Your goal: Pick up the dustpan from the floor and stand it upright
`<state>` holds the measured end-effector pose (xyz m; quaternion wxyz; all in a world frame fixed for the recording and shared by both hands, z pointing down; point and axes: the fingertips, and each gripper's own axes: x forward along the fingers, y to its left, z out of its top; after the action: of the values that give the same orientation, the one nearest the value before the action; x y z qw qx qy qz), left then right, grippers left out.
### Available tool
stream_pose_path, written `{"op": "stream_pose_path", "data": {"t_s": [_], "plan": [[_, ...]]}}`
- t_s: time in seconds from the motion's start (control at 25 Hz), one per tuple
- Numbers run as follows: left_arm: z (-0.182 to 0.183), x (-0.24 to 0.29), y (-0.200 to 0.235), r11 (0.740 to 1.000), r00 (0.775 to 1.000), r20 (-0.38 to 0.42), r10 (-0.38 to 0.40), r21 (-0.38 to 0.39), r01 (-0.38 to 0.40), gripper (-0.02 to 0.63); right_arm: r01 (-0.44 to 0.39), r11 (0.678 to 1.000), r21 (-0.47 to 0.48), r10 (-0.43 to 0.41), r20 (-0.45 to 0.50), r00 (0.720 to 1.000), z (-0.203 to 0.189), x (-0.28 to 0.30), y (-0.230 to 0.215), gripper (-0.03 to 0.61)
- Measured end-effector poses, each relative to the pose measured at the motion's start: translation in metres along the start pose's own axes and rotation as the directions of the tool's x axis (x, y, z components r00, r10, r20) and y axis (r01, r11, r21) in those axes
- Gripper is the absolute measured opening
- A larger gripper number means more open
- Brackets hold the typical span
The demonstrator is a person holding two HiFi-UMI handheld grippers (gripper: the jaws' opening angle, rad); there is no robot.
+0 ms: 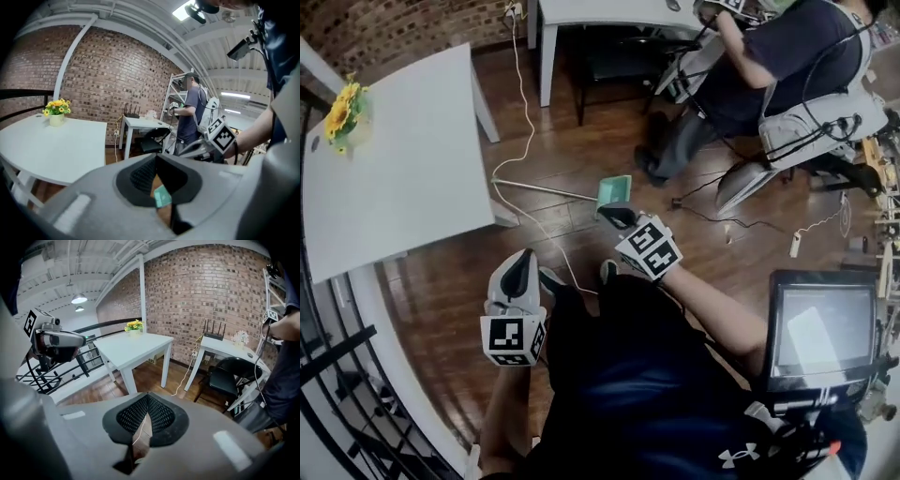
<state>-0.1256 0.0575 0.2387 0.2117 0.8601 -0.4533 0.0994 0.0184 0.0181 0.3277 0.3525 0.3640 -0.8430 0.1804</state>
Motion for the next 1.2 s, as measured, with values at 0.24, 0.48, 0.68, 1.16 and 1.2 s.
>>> {"op": "stream_pose_path", "data": {"t_s": [0.24, 0.48, 0.68, 1.16, 1.2], "plan": [[-0.03, 0.026, 0.018, 1.0, 0.998, -0.052, -0.027, 0.014, 0.028, 0.003, 0.018, 1.0, 0.018, -0.017, -0.062, 0.998, -0.013, 0.051, -0.012, 0.005], [-0.061, 0.061, 0.045, 1.0, 0.993, -0.115, -0.006, 0.02, 0.008, 0.003, -0.021, 0.998, 0.058, 0.026, -0.087, 0.996, -0.042, 0.132, -0.038, 0.027], [-0.096, 0.109, 0.061, 0.999, 0.983, -0.183, 0.014, 0.034, -0.008, 0.003, -0.059, 0.998, 0.012, 0.06, -0.078, 0.995, -0.081, 0.209, -0.077, 0.041], [-0.208, 0.209, 0.082, 0.994, 0.966, -0.246, -0.08, 0.046, 0.094, 0.058, -0.119, 0.992, 0.033, 0.123, -0.189, 0.974, -0.21, 0.358, -0.113, 0.098], [-0.217, 0.216, 0.084, 0.994, 0.965, -0.247, -0.086, 0.046, 0.101, 0.072, -0.125, 0.992, 0.032, 0.128, -0.201, 0.971, -0.222, 0.372, -0.114, 0.098]]}}
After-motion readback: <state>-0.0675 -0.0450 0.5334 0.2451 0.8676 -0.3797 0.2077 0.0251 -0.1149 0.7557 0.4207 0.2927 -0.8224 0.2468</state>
